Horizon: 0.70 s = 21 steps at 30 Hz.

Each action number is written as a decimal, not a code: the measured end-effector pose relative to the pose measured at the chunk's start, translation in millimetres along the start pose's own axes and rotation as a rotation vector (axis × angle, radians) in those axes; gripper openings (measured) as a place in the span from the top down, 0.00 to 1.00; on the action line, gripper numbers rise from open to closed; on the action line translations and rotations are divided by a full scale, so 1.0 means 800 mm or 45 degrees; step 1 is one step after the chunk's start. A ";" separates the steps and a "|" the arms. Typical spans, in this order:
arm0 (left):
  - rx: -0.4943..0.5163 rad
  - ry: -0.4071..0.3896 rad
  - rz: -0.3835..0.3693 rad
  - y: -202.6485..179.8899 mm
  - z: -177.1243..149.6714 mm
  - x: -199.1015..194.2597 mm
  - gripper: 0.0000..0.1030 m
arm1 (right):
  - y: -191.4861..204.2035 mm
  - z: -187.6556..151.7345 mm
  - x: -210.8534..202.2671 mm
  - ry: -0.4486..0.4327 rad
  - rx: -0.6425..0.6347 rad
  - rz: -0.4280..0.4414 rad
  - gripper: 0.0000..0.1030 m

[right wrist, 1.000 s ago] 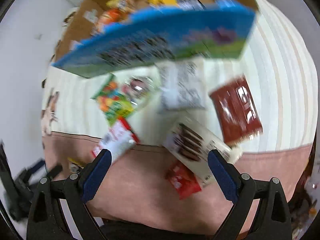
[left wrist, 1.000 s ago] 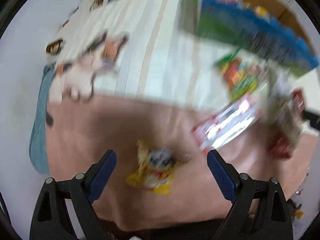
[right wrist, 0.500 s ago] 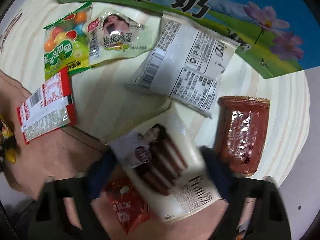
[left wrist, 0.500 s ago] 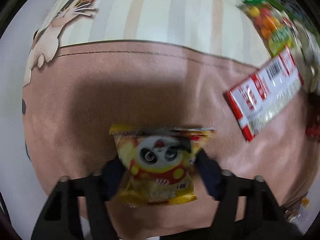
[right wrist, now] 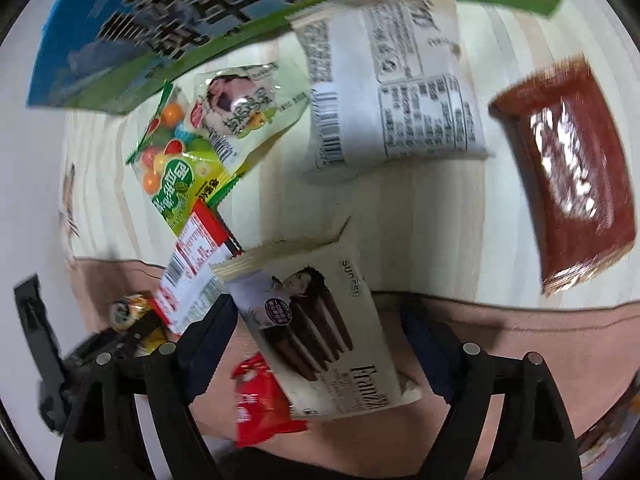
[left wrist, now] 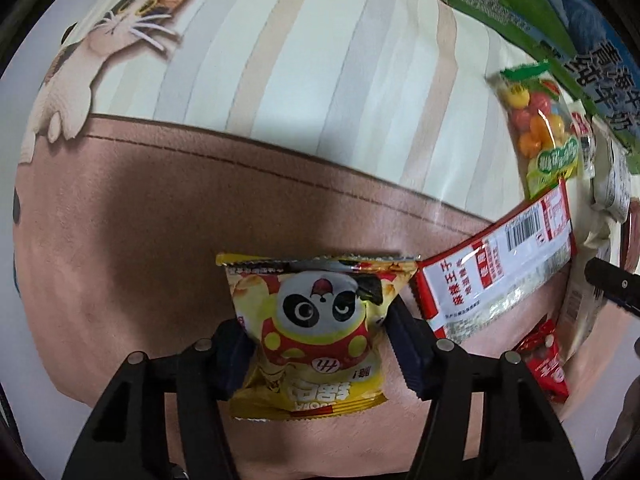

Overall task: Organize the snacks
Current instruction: 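Grasp the yellow panda bag with left tool while right tool grasps Franzzi cookie pack, then carry both packets into the box and open both tools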

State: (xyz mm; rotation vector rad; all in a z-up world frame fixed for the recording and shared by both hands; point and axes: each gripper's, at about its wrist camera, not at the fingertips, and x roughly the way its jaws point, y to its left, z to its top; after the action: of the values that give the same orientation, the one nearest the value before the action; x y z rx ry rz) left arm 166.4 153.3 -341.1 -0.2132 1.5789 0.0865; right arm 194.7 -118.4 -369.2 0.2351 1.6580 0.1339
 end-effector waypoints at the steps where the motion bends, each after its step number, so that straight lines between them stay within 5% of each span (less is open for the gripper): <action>1: 0.009 0.001 0.008 -0.002 0.000 0.002 0.43 | 0.009 -0.002 0.001 0.002 -0.021 -0.020 0.16; 5: 0.021 -0.034 0.051 -0.014 -0.005 0.005 0.44 | 0.038 -0.013 0.013 0.003 -0.167 -0.194 0.17; 7: 0.018 -0.059 0.046 -0.026 -0.016 -0.001 0.49 | 0.043 -0.022 0.013 -0.049 -0.194 -0.259 0.40; 8: 0.019 -0.074 0.043 -0.035 -0.021 -0.005 0.51 | 0.040 -0.025 0.011 -0.066 -0.170 -0.262 0.40; 16: 0.166 -0.180 -0.001 -0.124 -0.021 -0.048 0.54 | -0.027 -0.047 -0.021 -0.113 0.044 -0.155 0.40; 21: 0.286 -0.077 0.004 -0.175 -0.011 -0.017 0.50 | -0.053 -0.050 -0.012 -0.057 0.134 -0.014 0.34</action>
State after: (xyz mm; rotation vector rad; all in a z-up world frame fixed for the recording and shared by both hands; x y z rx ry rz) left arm 184.1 15.8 -316.7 -0.0319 1.5151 -0.0811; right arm 153.0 -159.5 -365.1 0.3070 1.6230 0.0328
